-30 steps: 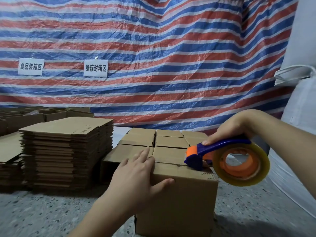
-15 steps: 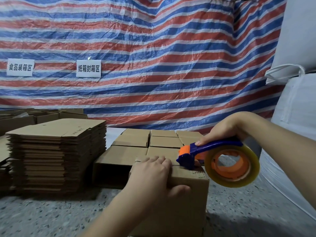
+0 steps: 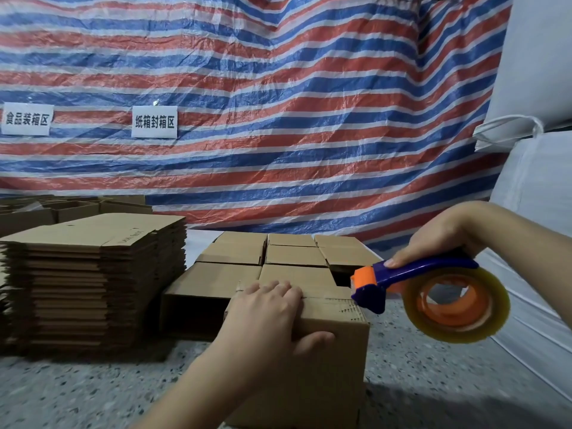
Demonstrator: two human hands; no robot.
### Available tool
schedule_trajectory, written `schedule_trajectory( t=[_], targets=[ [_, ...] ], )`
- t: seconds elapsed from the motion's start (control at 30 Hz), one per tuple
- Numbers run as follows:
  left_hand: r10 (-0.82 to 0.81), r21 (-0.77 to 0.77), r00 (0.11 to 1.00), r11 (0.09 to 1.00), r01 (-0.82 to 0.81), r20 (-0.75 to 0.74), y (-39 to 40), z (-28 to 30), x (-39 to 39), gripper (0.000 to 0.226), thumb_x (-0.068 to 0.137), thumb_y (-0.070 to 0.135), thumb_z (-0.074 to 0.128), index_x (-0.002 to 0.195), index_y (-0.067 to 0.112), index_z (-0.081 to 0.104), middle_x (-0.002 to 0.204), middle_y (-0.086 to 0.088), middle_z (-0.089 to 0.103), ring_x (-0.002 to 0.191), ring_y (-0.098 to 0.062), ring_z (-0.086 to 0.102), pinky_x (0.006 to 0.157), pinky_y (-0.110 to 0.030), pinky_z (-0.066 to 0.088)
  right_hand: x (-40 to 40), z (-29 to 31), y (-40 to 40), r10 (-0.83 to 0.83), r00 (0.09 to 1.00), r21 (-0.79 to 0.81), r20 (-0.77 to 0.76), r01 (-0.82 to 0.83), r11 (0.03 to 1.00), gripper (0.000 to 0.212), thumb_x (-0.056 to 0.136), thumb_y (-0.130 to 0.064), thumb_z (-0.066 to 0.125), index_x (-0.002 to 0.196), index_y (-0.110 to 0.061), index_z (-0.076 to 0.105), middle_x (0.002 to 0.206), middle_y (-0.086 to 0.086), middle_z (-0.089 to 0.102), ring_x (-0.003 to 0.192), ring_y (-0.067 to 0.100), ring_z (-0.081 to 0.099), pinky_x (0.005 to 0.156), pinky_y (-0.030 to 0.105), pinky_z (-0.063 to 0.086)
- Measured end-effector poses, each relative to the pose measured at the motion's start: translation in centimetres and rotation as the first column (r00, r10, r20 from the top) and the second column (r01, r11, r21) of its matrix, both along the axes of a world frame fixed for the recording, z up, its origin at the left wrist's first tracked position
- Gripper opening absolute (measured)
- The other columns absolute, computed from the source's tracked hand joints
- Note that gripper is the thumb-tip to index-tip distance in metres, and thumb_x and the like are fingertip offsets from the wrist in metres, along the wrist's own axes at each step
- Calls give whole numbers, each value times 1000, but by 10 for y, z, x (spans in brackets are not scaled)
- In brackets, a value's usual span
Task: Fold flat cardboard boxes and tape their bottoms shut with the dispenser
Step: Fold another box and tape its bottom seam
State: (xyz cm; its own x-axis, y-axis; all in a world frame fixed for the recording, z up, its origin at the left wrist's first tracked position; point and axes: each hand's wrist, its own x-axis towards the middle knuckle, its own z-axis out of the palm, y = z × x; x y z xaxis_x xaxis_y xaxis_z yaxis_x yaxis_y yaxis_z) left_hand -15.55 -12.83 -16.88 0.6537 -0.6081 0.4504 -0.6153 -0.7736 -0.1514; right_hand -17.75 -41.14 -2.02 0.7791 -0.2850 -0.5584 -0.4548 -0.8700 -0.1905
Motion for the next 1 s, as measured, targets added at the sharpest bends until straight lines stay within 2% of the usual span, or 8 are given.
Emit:
schedule_trajectory(
  t=[0.1,0.23,0.33,0.4,0.53,0.63,0.83,1.0],
  targets=[
    [7,5,1000,1000,-7,-22,-1,2,-1,79,82,86,24,133,29,43,133,9,53,121,-12,48,109,-32,33,-1,-6,2,-15,1000,-9,16,15,1000,94,57,-76,71,125,-12,66,99,6,73,86,17,66,78,27,53],
    [8,61,994,998,-2,-109,-11,11,-2,106,79,88,24,157,19,3,159,-3,30,146,-21,26,122,-42,17,-3,-7,2,-15,1000,8,27,15,1000,89,60,-75,69,123,-11,66,91,3,73,75,13,68,70,24,55],
    [-92,61,984,993,102,-151,-32,18,-9,106,80,85,29,157,16,7,165,-5,11,152,-22,8,120,-39,-1,-4,-7,2,-20,1000,22,23,20,1000,88,61,-74,69,122,-11,66,89,2,73,72,12,68,67,23,55],
    [-138,43,971,988,149,-196,-46,16,-12,99,81,83,36,155,18,19,162,-6,22,148,-23,21,121,-38,8,-3,-9,1,-25,999,18,29,25,1000,88,59,-75,70,120,-12,67,90,2,74,72,12,68,68,23,55],
    [-116,73,987,990,124,-109,-56,6,-9,89,84,79,41,148,18,30,146,-3,45,132,-22,42,113,-39,32,-1,-15,-6,-26,999,47,39,24,999,91,51,-78,75,116,-14,69,90,2,76,72,12,70,68,23,56],
    [-123,79,989,988,130,-85,-56,5,-7,88,84,78,41,148,18,32,145,-4,46,132,-22,43,112,-40,34,-1,-16,-11,-13,999,71,45,10,997,104,37,-81,81,116,-14,71,94,4,76,76,13,71,71,25,57],
    [-149,32,987,988,152,-67,-53,2,-7,84,84,79,40,144,20,37,141,-3,48,128,-22,45,111,-40,35,-14,-6,-27,-27,998,64,48,24,998,88,63,-74,71,125,-11,67,112,13,73,94,21,66,91,34,53],
    [-197,-14,980,980,196,-41,-52,-2,-5,80,85,79,37,148,32,23,139,-1,49,126,-21,47,107,-39,38,-35,2,-48,-40,996,111,81,31,993,94,59,-75,77,125,-8,65,107,12,73,93,22,63,87,32,50]
  ],
)
